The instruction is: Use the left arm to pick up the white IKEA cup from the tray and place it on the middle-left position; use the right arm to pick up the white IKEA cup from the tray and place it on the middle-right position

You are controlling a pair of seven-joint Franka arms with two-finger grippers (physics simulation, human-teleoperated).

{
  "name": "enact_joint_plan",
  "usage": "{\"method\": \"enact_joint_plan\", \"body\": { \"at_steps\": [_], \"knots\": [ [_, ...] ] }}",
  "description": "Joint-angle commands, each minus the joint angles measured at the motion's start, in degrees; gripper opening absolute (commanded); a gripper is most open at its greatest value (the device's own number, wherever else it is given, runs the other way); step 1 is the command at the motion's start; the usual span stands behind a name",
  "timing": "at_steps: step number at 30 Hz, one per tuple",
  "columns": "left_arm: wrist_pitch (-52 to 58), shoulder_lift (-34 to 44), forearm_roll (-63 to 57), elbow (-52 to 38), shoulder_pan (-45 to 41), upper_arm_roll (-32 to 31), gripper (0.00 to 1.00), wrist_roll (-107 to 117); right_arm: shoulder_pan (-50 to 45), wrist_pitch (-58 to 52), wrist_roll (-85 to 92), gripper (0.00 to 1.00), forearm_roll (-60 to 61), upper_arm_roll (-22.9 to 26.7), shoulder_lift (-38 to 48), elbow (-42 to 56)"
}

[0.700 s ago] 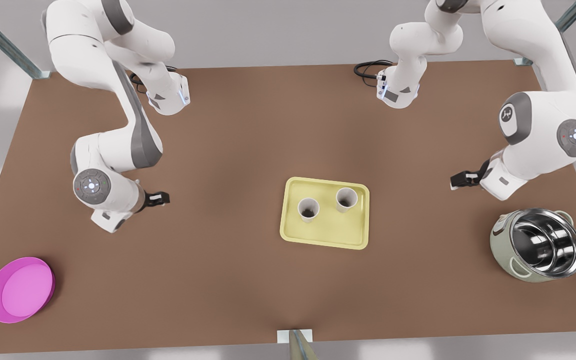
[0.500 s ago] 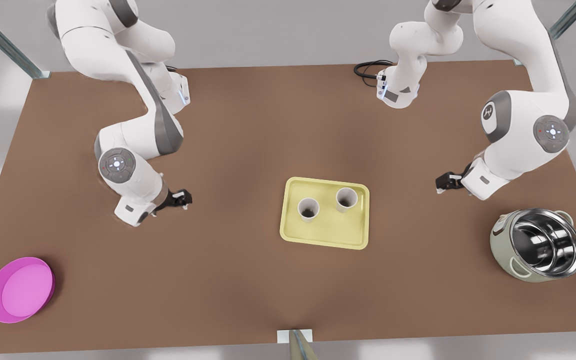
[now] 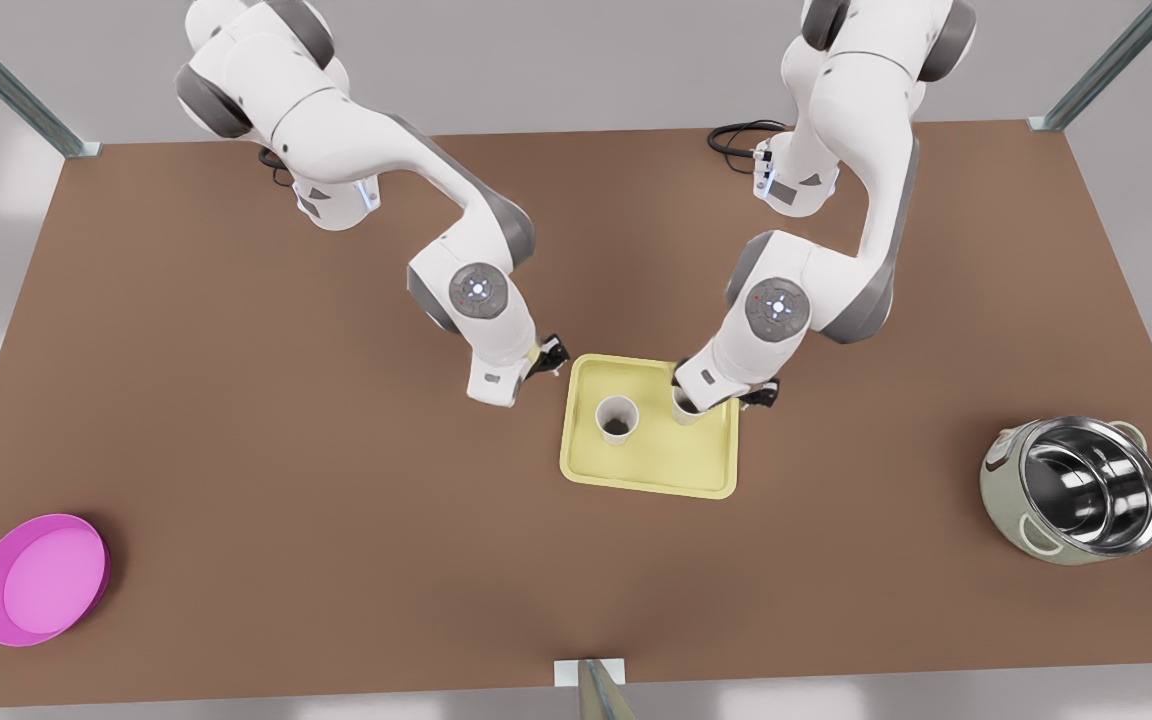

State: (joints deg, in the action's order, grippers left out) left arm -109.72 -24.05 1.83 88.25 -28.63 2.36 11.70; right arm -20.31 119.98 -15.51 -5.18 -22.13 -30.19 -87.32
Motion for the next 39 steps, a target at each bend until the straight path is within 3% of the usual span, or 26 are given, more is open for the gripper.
{"method": "enact_joint_plan", "body": {
  "at_steps": [1, 7, 15, 39],
  "knots": [
    [-4.72, -1.79, -0.34, -0.01, 0.94, 0.01, 1.00, 13.18, -0.08, 6.76, -13.83, 1.00, 1.49, -0.02, -1.45, 0.13],
    [-17.28, -1.71, -1.48, 11.68, 3.14, -0.08, 1.00, 2.89, -4.91, 8.87, -19.11, 1.00, 0.88, 0.42, -10.06, 11.46],
    [-22.38, 4.01, -1.22, 21.88, 0.15, -0.43, 1.00, 4.12, -11.59, 8.69, -19.55, 1.00, 0.79, 8.60, -16.57, 18.06],
    [-31.96, -2.06, -1.22, 25.39, 0.42, -0.34, 0.98, 3.50, -14.49, 10.63, -20.70, 1.00, -0.53, 10.09, -23.42, 19.29]
  ]
}}
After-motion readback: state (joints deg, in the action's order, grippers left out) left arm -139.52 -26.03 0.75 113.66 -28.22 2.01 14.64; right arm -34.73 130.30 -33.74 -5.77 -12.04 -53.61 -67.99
